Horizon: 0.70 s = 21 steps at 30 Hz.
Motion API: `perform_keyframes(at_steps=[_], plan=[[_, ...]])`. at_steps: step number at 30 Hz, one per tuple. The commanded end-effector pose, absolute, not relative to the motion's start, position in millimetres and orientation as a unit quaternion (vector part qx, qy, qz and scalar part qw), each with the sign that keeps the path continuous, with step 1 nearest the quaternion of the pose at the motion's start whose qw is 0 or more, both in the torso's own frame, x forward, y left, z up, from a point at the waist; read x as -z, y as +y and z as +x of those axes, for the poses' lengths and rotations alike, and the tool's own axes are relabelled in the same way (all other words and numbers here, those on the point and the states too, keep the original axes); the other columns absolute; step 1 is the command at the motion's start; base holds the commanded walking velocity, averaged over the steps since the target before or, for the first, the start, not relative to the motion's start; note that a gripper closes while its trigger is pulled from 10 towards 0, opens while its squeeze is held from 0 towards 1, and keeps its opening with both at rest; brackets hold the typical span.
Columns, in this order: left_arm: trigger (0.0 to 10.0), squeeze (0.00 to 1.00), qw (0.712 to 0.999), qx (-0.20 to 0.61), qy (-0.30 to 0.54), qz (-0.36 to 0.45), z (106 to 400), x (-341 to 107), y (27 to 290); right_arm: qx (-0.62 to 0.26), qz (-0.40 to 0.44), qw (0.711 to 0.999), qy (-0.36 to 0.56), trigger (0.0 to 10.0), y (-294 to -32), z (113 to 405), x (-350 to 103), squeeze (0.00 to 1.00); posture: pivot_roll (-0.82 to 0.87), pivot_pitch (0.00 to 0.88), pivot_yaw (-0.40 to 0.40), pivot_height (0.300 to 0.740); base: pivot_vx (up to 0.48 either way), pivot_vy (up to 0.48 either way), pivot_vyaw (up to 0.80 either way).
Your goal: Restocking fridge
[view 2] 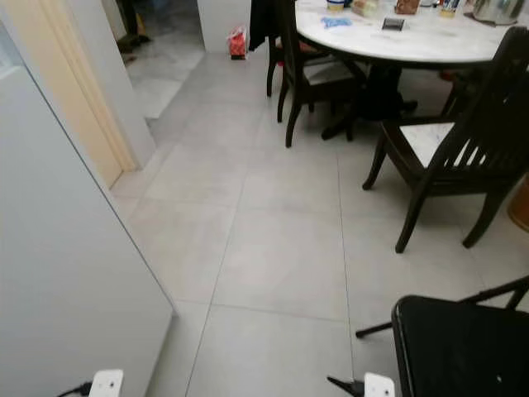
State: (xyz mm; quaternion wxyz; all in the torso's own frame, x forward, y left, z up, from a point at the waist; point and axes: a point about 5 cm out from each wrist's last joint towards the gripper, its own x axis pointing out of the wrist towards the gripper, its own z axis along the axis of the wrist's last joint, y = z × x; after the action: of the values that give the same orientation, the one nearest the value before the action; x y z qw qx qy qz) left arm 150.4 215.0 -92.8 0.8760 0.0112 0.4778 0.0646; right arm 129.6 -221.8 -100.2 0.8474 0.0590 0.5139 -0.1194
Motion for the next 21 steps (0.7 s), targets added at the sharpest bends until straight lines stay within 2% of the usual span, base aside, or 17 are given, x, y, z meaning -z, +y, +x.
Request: perform_keyframes(at_steps=[1, 21], plan=[[10.0, 0.00, 0.880, -0.076, 0.469, -0.001, 203.4, 70.5, 216.7, 0.049, 0.102, 0.878, 0.464, 10.0, -191.2, 210.7, 70.7, 0.00, 0.08, 0.000, -0.069, 0.740, 0.000, 0.000, 0.00], [10.0, 0.00, 0.880, -0.075, 0.469, -0.006, 203.5, 70.6, 216.0, 0.054, 0.107, 0.879, 0.461, 10.0, -191.4, 211.0, 70.4, 0.00, 0.07, 0.000, -0.072, 0.740, 0.000, 0.000, 0.00]])
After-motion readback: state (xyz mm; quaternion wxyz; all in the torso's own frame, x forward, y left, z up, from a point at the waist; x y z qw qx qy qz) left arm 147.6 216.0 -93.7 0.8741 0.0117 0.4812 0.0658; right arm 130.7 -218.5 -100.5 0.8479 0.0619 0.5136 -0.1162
